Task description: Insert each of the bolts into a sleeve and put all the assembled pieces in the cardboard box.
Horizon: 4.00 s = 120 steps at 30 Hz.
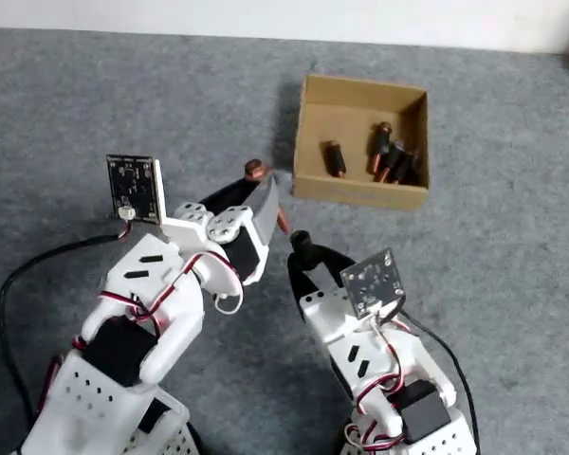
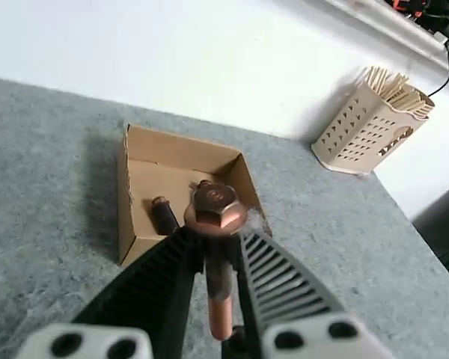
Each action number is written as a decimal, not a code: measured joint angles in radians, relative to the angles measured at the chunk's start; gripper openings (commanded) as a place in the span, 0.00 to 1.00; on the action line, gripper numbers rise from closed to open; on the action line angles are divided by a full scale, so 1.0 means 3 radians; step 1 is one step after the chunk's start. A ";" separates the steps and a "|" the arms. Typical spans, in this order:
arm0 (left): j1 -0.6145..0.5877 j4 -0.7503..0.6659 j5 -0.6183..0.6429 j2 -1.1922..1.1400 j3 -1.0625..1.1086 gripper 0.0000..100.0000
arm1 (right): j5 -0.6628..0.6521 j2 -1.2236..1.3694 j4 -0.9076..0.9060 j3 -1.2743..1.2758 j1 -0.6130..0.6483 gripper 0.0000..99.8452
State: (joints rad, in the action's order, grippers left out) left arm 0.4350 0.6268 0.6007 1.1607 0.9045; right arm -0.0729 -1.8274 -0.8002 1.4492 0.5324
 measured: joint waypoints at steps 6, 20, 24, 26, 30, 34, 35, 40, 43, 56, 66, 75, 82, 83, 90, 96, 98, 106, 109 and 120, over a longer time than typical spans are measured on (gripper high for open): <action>0.0031 -0.0036 0.0000 0.0000 0.0164 0.01 | 0.0000 0.0000 0.0026 0.0000 -0.0015 0.01; 0.0015 -0.0368 0.0179 0.0384 0.0286 0.01 | 0.0000 0.0000 0.0026 0.0020 0.0138 0.01; 0.0015 -0.0373 0.0169 0.0680 0.0440 0.01 | 0.0000 -0.0005 0.0026 0.0051 0.0143 0.01; 0.0020 -0.0373 0.0169 0.0747 0.0476 0.01 | 0.0000 0.0000 0.0031 0.0097 0.0143 0.01; 0.0020 -0.0373 0.0169 0.0783 0.0496 0.01 | 0.0000 0.0000 0.0041 0.0097 0.0143 0.01; 0.0189 -0.0373 0.0169 0.0793 0.0675 0.01 | 0.0000 0.0000 0.0041 0.0097 0.0143 0.01; 0.0235 -0.0373 0.0159 0.0793 0.0701 0.01 | 0.0000 0.0000 0.0041 0.0097 0.0143 0.01; 0.0286 -0.0373 0.0000 0.0793 0.0752 0.01 | 0.0000 0.0000 0.0041 0.0097 0.0118 0.01; 0.0286 -0.0373 -0.0020 0.0793 0.0752 0.01 | 0.0000 0.0000 0.0041 0.0097 0.0082 0.01; 0.0143 -0.0373 -0.0026 0.0793 0.0757 0.01 | 0.0000 0.0000 0.0041 0.0097 0.0082 0.01; 0.0113 -0.0373 -0.0153 0.0793 0.0757 0.01 | 0.0000 0.0000 0.0041 0.0097 0.0082 0.01; 0.0266 -0.0373 -0.0174 0.0798 0.0859 0.01 | 0.0000 0.0000 0.0041 0.0102 0.0169 0.01; 0.0368 -0.0373 -0.0174 0.0793 0.0987 0.01 | -0.0092 0.0000 0.0041 0.0097 0.0276 0.01; 0.0368 -0.0373 -0.0174 0.0793 0.0987 0.01 | -0.0092 0.0000 0.0041 0.0097 0.0276 0.01; 0.0394 -0.0373 -0.0174 0.0793 0.0987 0.01 | -0.0102 0.0000 0.0046 0.0097 0.0174 0.01; 0.0634 -0.0199 -0.0179 0.0798 0.0987 0.01 | -0.0107 0.0000 0.0066 0.0102 0.0082 0.01; 0.0685 -0.0133 -0.0179 0.0798 0.0987 0.02 | -0.0107 0.0000 0.0066 0.0102 0.0072 0.01; 0.0783 -0.0128 -0.0169 0.0798 0.1033 0.31 | -0.0097 0.0000 0.0072 0.0102 0.0041 0.01; 0.0818 -0.0113 -0.0164 0.0798 0.1069 0.28 | -0.0097 0.0000 0.0072 0.0102 0.0031 0.01; 0.0777 -0.0113 -0.0159 0.0798 0.1069 0.23 | -0.0102 0.0000 0.0072 0.0102 0.0031 0.01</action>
State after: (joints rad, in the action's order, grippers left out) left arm 0.6682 0.5930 0.5531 1.4001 1.2252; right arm -0.1036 -1.8274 -0.7787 1.4799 0.5416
